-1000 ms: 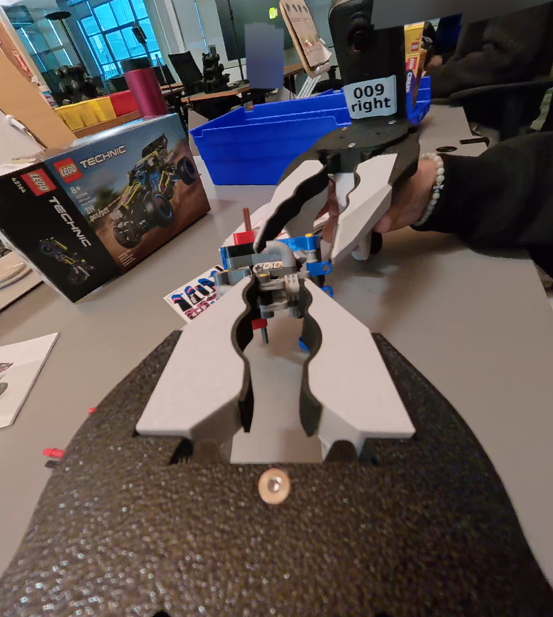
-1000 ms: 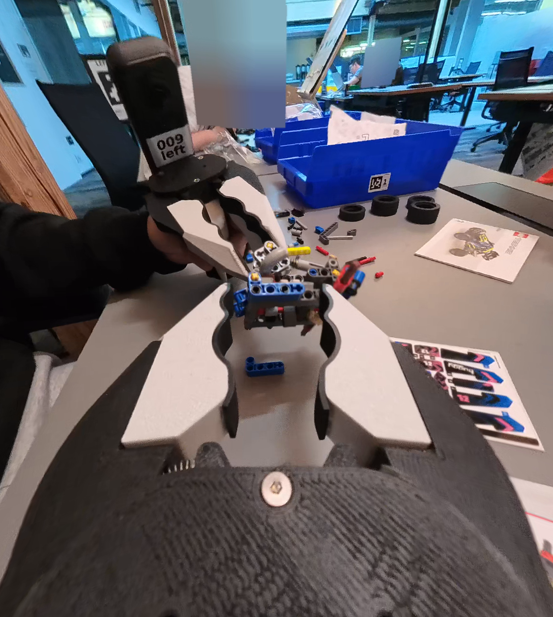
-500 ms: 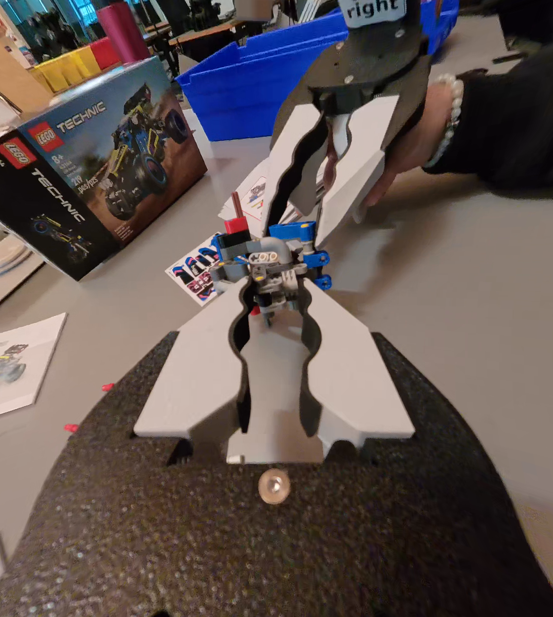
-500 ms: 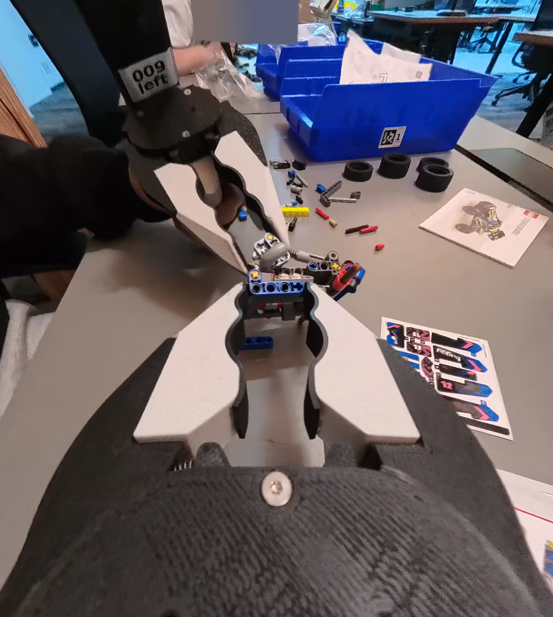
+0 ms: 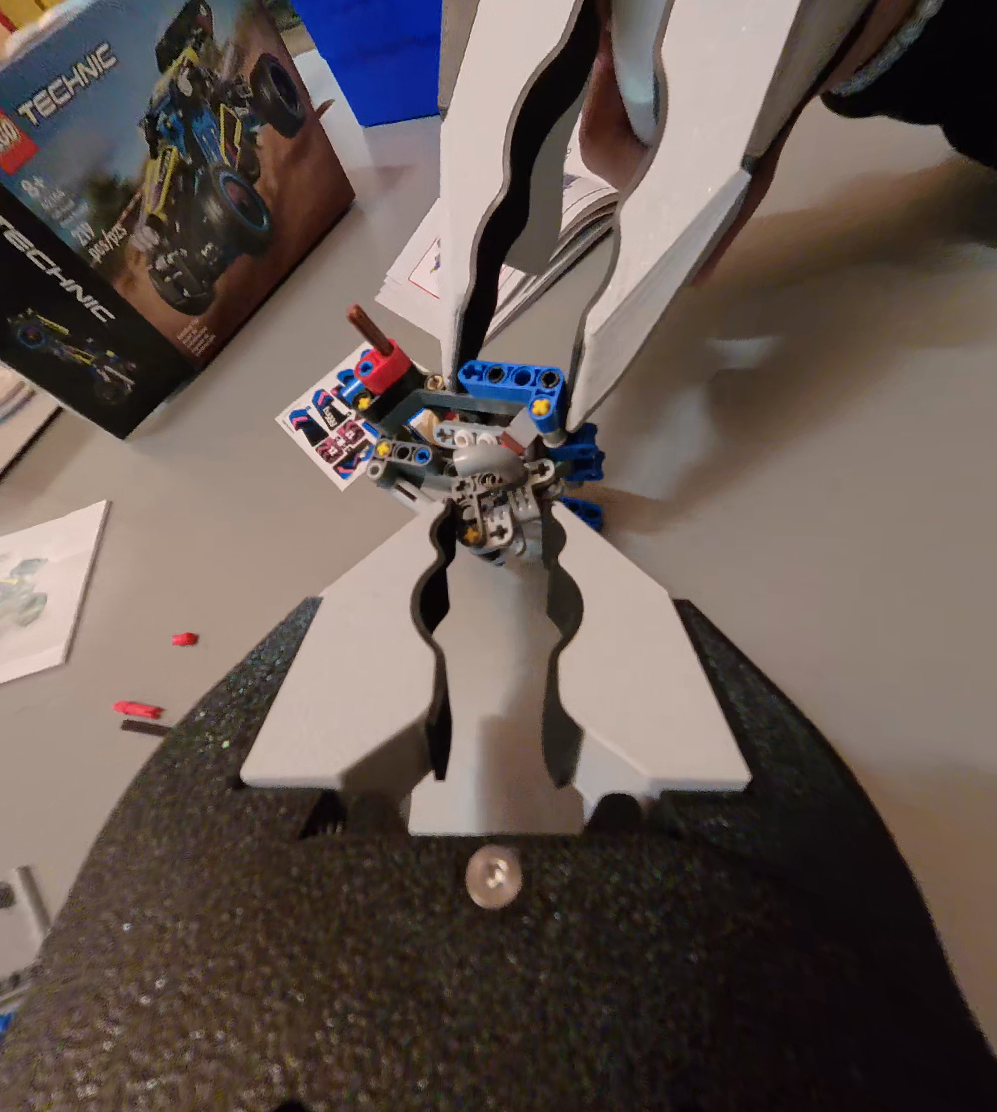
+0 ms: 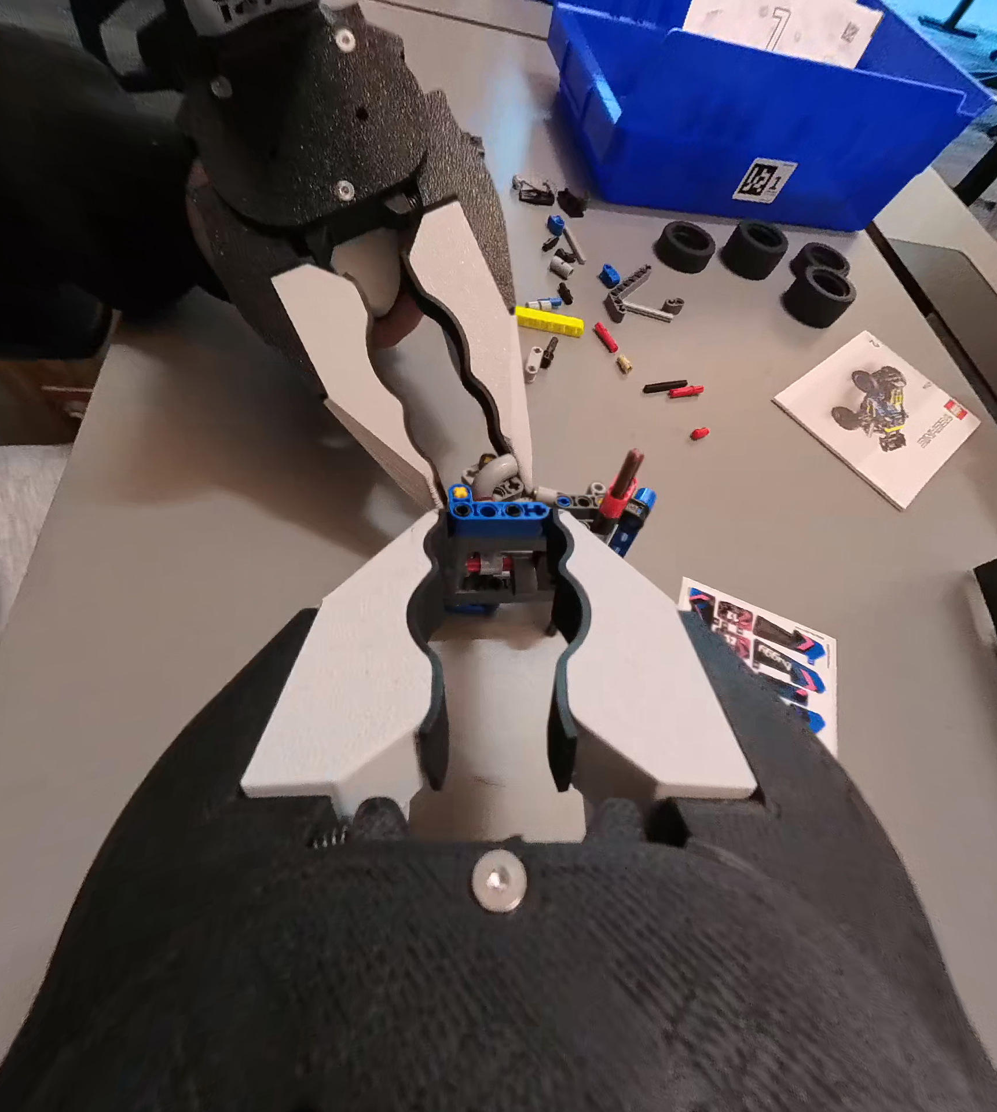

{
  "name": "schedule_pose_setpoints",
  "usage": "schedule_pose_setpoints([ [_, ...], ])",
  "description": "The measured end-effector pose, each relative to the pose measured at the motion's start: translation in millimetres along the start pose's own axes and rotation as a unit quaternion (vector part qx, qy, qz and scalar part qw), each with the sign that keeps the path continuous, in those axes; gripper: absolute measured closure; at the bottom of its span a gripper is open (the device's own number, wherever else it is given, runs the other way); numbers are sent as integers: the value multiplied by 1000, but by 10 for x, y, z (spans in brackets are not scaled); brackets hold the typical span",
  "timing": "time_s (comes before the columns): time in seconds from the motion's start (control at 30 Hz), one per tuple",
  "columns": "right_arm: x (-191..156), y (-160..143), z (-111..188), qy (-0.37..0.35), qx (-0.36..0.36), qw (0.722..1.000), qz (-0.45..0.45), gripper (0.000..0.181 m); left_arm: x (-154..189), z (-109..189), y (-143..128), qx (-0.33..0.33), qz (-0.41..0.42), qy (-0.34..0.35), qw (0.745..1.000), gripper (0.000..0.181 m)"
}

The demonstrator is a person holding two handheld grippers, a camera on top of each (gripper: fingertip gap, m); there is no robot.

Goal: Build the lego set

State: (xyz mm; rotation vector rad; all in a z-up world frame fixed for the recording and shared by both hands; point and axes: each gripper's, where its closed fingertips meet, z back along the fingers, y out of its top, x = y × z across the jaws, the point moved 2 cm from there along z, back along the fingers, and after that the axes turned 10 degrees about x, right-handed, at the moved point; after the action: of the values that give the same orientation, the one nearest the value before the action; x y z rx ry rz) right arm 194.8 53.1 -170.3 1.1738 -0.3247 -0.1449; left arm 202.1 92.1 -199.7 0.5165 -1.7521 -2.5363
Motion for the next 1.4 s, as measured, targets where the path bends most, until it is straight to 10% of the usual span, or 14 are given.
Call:
schedule_pose_setpoints([
  [0.23, 220, 11, 127, -51, 87, 989, -108, 151, -110, 93, 139, 26, 10, 47, 998, 148],
  [0.53, 461, -271, 569, -89, 236, 876, -411, 151, -66, -302, 222, 36, 156, 31, 987, 138],
  [0.73, 261, -444, 810, -97, 174, 886, -420, 150, -9, -614, 448, 74, 248, -40, 965, 162],
  [1.07, -208, -906, 919, -84, -41, 938, -333, 150, 451, -790, 432, -5, 67, -89, 994, 166],
  [1.4, -200, -742, 921, -92, -52, 980, -167, 135, 373, -167, 52, -38, 38, -110, 993, 146],
])
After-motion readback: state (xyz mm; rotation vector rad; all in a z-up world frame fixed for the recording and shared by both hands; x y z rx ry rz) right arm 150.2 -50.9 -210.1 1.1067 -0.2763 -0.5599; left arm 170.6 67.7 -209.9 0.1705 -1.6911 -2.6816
